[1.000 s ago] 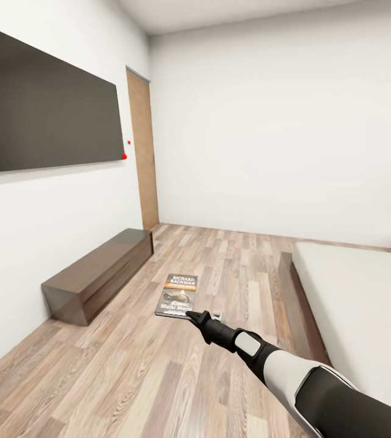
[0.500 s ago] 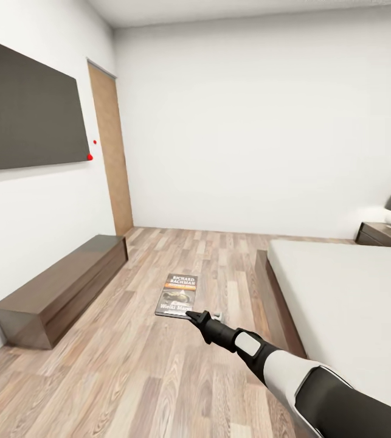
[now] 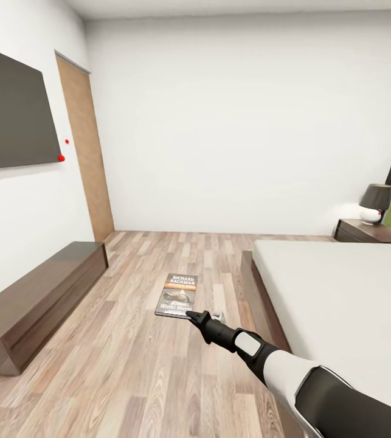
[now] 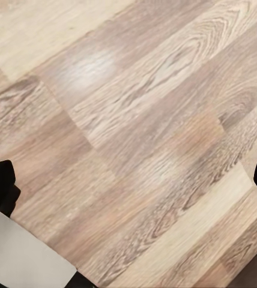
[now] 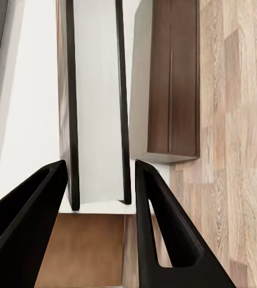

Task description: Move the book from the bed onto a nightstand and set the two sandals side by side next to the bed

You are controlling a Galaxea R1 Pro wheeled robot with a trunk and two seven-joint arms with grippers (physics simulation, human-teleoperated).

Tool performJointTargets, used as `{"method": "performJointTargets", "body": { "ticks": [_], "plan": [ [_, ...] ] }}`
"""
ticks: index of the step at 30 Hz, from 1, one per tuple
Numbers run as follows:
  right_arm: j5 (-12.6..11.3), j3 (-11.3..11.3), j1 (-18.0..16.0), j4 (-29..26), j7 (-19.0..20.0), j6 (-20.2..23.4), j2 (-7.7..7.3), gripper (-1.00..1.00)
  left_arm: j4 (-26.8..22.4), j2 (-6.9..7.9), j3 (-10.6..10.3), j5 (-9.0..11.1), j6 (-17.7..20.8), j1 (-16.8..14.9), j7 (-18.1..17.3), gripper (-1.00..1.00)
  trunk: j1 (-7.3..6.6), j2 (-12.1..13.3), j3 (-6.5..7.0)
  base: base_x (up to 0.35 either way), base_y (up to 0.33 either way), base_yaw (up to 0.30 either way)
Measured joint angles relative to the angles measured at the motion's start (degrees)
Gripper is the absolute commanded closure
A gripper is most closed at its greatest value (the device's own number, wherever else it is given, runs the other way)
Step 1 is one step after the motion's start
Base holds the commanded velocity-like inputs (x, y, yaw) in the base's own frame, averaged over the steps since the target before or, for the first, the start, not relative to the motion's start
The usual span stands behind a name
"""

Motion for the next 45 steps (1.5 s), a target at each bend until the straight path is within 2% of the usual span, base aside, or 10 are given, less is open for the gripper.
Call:
{"method": "performJointTargets", "body": {
  "ticks": [45],
  "plan": [
    [0.0, 0.16, 0.0, 0.0, 0.11, -0.02, 0.0, 1.0, 0.0, 0.0, 0.01, -0.02, 0.0, 0.0, 0.0, -1.0, 0.0, 0.0, 0.0, 0.226, 0.0, -0.002]
  ]
}}
